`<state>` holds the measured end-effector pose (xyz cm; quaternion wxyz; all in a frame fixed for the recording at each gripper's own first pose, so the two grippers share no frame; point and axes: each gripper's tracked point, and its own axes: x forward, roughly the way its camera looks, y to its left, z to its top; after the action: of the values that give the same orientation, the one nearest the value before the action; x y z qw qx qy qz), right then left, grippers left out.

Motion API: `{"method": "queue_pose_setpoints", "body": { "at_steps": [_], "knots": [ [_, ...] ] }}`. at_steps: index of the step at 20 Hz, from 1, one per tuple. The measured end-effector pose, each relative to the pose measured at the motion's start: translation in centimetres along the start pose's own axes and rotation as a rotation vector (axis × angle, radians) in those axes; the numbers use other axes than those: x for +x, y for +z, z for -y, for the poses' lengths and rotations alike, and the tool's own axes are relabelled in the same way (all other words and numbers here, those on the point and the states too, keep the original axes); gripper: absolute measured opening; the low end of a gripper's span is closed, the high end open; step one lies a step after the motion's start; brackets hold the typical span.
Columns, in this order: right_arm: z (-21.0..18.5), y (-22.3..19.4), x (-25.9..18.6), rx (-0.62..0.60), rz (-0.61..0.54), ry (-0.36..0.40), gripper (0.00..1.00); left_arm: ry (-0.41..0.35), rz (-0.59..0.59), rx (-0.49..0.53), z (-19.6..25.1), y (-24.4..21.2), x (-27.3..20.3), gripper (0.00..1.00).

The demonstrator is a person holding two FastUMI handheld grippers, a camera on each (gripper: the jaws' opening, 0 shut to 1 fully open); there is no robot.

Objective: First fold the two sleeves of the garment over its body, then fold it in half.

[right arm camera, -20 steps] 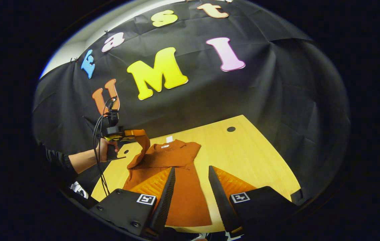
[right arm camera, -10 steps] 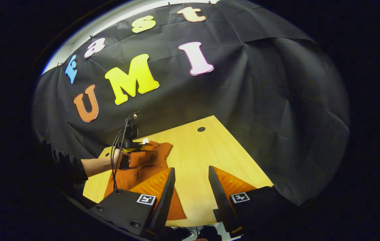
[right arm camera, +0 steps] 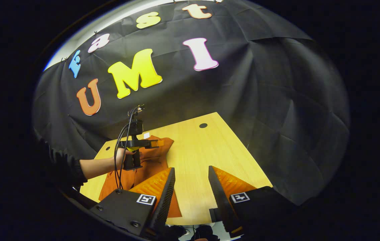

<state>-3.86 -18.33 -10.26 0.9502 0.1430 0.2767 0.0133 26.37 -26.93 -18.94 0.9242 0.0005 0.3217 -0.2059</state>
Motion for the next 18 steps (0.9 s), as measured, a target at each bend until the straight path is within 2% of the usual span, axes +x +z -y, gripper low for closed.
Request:
{"method": "queue_pose_setpoints", "body": {
  "at_steps": [2,3,4,5,6,8,9,10,15,18],
  "knots": [
    [-1.7,0.5,1.5,-0.029,0.019,0.044,0.7,0.033,0.081,0.004,-0.5,1.6,-4.4,0.99],
    [-2.8,0.5,2.3,-0.04,0.021,0.075,0.67,0.053,0.114,0.002,-1.0,2.1,-6.9,1.0],
    [-4.0,0.3,3.1,-0.054,0.015,0.106,0.79,0.075,0.152,-0.007,-1.5,2.7,-9.6,1.0],
    [-5.0,0.1,3.9,-0.07,0.014,0.135,0.76,0.092,0.193,-0.016,-2.0,3.1,-12.4,0.99],
    [-6.3,0.0,4.4,-0.083,0.012,0.167,0.83,0.11,0.234,-0.022,-2.4,3.6,-15.0,0.99],
    [-8.6,-0.5,5.6,-0.107,0.006,0.209,0.82,0.158,0.305,-0.032,-3.7,3.6,-20.4,0.99],
    [-9.4,-0.9,6.1,-0.118,0.0,0.215,0.76,0.187,0.34,-0.035,-4.3,3.5,-23.0,0.99],
    [-10.3,-1.2,6.3,-0.123,-0.004,0.218,0.83,0.204,0.358,-0.04,-5.1,3.0,-24.9,0.98],
    [-13.3,-2.4,6.0,-0.142,0.017,0.172,0.83,0.294,0.367,-0.11,-11.5,-3.1,-32.3,0.99],
    [-15.5,-3.5,5.5,-0.164,0.022,0.153,0.83,0.315,0.382,-0.124,-14.3,-5.2,-34.9,0.99]
  ]
}}
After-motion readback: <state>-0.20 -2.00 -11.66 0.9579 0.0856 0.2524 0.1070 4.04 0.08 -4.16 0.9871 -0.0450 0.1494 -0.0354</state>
